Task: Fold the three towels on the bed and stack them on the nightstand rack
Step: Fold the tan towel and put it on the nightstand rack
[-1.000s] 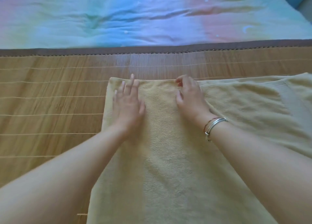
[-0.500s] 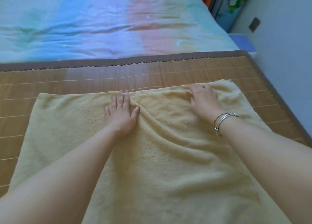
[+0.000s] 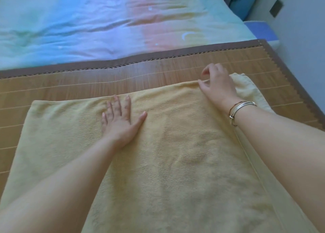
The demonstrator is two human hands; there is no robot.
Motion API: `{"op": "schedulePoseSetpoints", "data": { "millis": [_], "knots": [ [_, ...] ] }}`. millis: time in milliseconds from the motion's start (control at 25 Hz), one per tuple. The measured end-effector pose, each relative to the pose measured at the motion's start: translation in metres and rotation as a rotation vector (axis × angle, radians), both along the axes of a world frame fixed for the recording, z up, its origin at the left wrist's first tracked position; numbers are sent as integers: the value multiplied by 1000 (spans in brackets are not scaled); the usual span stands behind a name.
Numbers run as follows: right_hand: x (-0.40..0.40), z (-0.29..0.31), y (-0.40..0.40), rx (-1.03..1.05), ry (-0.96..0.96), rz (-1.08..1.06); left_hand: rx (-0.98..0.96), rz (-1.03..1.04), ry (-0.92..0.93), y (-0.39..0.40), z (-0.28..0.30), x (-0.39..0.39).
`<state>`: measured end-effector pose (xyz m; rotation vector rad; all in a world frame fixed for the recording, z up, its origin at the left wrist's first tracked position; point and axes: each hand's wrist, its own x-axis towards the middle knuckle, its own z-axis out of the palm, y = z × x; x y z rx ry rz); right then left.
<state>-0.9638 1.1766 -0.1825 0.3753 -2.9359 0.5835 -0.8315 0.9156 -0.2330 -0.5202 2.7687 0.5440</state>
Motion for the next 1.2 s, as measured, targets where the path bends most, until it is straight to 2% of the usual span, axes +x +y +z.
{"op": "schedulePoseSetpoints", "data": {
  "millis": [80,160,240,280,360,440,520,640,800,920,1040,1200],
  "knots": [
    [13,5,29,-197,100,-83,-54,-1,-7,7,8,-2],
    [23,9,75,-181,82,-303,-114,-84,123,30,21,-5],
    [30,11,120,-79,-131,-495,-54,-232,230,74,35,-17],
    [32,12,135,-28,-254,-525,5,-317,223,101,41,-26],
    [34,9,142,-33,-377,-452,113,-440,137,152,45,-40],
    [35,10,141,-44,-316,-395,186,-448,55,192,45,-51],
    [34,12,141,21,-191,-438,197,-397,17,209,41,-57],
    [32,8,152,6,-158,-486,128,-385,8,218,37,-62],
    [31,-8,156,33,-116,-318,118,-291,20,226,36,-66],
    [19,-7,150,-44,-251,-409,197,-184,-44,230,29,-71],
    [4,-2,143,-110,-341,-404,239,-168,-60,230,23,-71],
    [-4,-5,148,-184,-168,-478,251,-192,-62,228,18,-72]
  ]
}}
